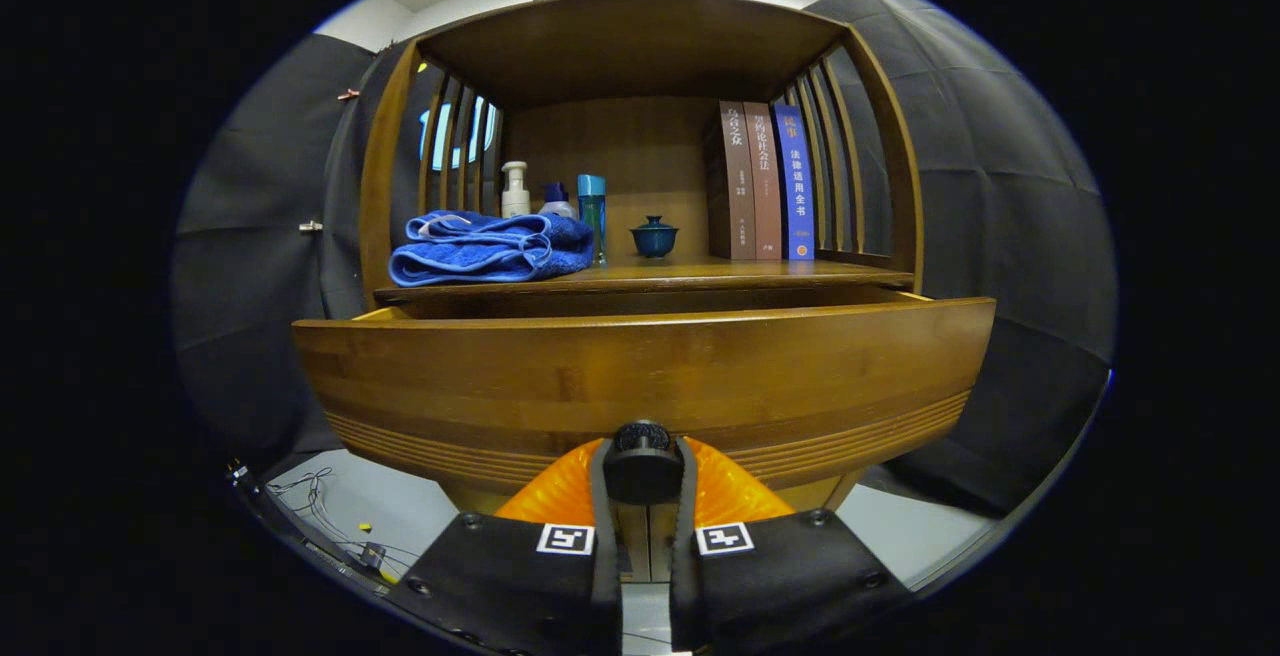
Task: Pull open the drawer, take out the items inside it, and place them on the countertop above the cabinet.
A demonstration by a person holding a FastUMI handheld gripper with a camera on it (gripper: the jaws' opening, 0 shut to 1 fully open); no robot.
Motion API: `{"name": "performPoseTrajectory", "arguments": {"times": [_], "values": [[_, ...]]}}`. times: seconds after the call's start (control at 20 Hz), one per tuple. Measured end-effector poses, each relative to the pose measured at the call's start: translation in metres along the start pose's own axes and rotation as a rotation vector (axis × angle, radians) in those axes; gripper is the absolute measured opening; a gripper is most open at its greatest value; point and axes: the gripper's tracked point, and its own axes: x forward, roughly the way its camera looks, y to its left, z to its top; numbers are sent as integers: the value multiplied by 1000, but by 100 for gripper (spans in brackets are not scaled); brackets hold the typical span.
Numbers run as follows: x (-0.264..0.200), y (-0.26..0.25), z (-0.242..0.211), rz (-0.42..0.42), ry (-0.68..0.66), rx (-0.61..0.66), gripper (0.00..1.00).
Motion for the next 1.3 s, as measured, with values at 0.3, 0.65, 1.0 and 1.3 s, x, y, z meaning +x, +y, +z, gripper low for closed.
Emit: {"name": "performPoseTrajectory", "arguments": {"times": [0.3, 0.65, 1.0, 1.3], "values": [[-35, -2, -8, 9, 5, 11, 23], [-55, -4, -17, 12, 8, 7, 22], [-65, -3, -23, 55, 63, -5, 71], [-103, -17, 11, 50, 81, -13, 98]]}}
